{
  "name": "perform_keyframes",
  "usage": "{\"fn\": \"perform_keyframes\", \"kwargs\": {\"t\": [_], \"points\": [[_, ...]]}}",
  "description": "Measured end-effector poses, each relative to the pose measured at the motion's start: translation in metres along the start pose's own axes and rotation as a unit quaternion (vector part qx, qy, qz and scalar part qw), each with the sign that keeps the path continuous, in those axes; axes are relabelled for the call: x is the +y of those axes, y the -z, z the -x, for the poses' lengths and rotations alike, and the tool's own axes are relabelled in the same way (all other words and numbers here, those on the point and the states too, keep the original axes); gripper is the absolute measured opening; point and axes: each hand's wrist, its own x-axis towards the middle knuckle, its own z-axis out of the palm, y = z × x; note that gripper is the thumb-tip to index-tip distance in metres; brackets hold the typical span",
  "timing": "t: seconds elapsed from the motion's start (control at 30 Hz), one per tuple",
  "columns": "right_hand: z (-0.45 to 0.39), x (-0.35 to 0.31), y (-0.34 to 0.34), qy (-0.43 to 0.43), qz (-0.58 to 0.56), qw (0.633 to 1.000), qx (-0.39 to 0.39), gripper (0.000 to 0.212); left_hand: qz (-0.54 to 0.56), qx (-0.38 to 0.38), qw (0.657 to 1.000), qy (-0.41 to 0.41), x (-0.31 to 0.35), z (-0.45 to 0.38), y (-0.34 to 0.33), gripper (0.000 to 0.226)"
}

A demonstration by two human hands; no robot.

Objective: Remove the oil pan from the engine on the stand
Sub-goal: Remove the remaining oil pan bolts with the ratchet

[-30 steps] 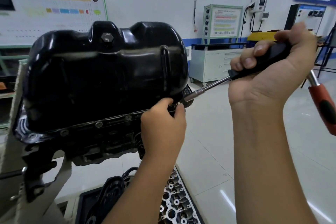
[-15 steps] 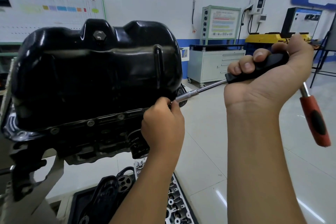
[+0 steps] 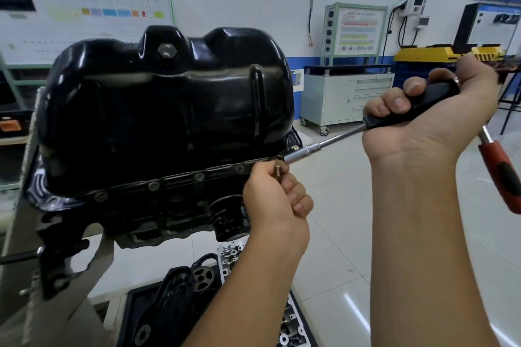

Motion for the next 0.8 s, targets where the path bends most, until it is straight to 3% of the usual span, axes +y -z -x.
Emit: {"fn": "perform_keyframes", "kwargs": {"t": [0.1, 0.2, 0.37, 0.53, 0.7, 0.8], "points": [[0.005, 0.011, -0.004, 0.044, 0.0, 0.998, 0.051, 0.029, 0.038, -0.012, 0.997, 0.067, 0.014, 0.002, 0.003, 0.026], [0.008, 0.018, -0.006, 0.012, 0.018, 0.999, 0.05, 0.028, -0.015, 0.007, 0.995, 0.096, 0.024, -0.004, 0.011, 0.035], [0.014, 0.033, -0.01, -0.023, 0.026, 0.998, 0.05, 0.031, -0.059, -0.001, 0.989, 0.133, 0.029, -0.004, 0.025, 0.026], [0.023, 0.043, -0.011, -0.037, 0.031, 0.997, 0.053, 0.039, -0.058, 0.049, 0.985, 0.156, 0.031, -0.003, 0.04, 0.028], [0.033, 0.054, -0.007, -0.087, 0.088, 0.991, 0.044, 0.036, -0.13, 0.068, 0.982, 0.122, 0.041, 0.001, 0.05, 0.025], [0.039, 0.061, -0.006, -0.113, 0.141, 0.983, 0.036, 0.037, -0.237, 0.055, 0.969, 0.05, 0.05, 0.011, 0.058, 0.026]]}}
